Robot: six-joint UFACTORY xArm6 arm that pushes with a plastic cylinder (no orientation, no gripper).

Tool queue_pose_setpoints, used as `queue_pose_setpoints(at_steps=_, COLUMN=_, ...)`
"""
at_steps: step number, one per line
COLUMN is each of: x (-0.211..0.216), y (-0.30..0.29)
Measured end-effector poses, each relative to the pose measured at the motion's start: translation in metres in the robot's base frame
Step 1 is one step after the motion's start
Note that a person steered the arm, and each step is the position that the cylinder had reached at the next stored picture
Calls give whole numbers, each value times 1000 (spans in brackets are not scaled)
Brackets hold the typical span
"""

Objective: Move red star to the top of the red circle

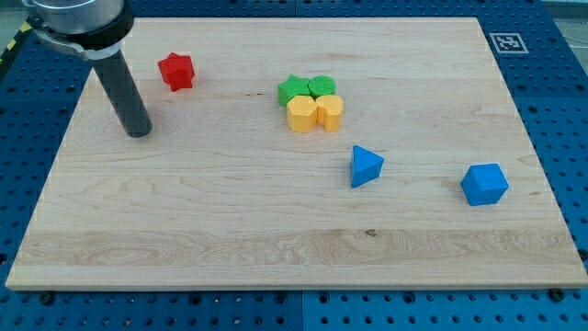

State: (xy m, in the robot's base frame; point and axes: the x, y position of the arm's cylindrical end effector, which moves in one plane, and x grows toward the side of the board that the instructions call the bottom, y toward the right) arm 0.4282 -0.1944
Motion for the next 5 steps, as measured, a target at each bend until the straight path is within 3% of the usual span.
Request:
queue_pose_setpoints(at_steps=1, x=6, y=57)
queue_pose_setpoints(at_steps=2, x=-19, y=85)
queue_pose_setpoints(at_steps=4, x=-110, y=85)
queue_pose_setpoints(at_steps=5, x=-127, y=63)
